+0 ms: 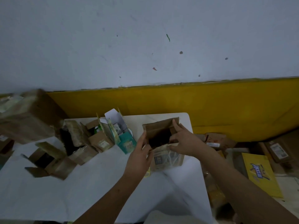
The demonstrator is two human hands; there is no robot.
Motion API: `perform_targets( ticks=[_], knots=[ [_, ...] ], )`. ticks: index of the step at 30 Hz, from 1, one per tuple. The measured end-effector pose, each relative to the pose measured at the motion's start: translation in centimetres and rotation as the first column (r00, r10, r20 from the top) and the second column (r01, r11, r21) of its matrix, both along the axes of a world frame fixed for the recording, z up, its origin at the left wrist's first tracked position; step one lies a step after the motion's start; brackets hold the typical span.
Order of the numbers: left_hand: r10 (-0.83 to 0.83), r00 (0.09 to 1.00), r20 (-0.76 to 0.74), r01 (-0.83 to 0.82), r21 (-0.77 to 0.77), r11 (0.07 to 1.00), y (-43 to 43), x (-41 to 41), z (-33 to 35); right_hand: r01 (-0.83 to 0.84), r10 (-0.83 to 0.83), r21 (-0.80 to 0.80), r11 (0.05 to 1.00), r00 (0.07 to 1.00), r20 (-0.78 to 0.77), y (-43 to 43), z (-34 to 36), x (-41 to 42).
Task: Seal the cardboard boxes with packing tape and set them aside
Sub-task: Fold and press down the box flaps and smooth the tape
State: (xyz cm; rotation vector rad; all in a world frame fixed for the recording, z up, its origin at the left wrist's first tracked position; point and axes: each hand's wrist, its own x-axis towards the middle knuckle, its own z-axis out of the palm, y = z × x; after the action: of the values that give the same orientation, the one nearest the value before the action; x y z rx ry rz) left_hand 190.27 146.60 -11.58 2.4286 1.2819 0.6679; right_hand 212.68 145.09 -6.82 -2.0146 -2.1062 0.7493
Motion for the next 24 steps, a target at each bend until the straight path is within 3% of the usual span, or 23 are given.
perform_targets(
  ticks=[4,9,13,15,18,21,24],
  knots=[
    [-0.157,0.974,-0.163,0.148,-0.068,0.987,0.0,0.2,0.4,-0.079,0.086,-0.057,0.995,0.988,0.131,1.4,-0.1,-0.4],
    [-0.071,0.984,-0.166,0.042,-0.170,0.985,1.7,0.8,2.0,-0.079,0.074,0.045,0.996,0.991,0.112,1.8,-1.0,-0.1],
    [0.027,0.995,0.095,0.002,-0.290,0.957,2.9,0.6,2.1,0.080,-0.078,0.138,0.987,0.997,-0.019,1.7,-0.8,1.6],
    [0.127,0.980,0.155,-0.105,-0.142,0.984,3.1,0.5,1.6,0.248,-0.225,0.129,0.960,0.959,-0.170,1.7,-1.6,2.3],
    [0.239,0.971,0.017,-0.240,0.040,0.970,3.9,0.8,0.6,0.356,-0.329,0.000,0.934,0.863,-0.383,1.3,-3.5,2.8],
    [0.055,0.980,-0.191,-0.051,0.024,0.998,4.9,1.3,0.4,0.327,-0.318,-0.063,0.943,0.829,-0.461,0.6,-4.8,2.1],
    [-0.099,0.939,-0.330,0.107,0.007,0.994,5.3,1.5,0.1,0.358,-0.304,-0.011,0.934,0.774,-0.555,0.1,-4.8,0.9]
  ],
)
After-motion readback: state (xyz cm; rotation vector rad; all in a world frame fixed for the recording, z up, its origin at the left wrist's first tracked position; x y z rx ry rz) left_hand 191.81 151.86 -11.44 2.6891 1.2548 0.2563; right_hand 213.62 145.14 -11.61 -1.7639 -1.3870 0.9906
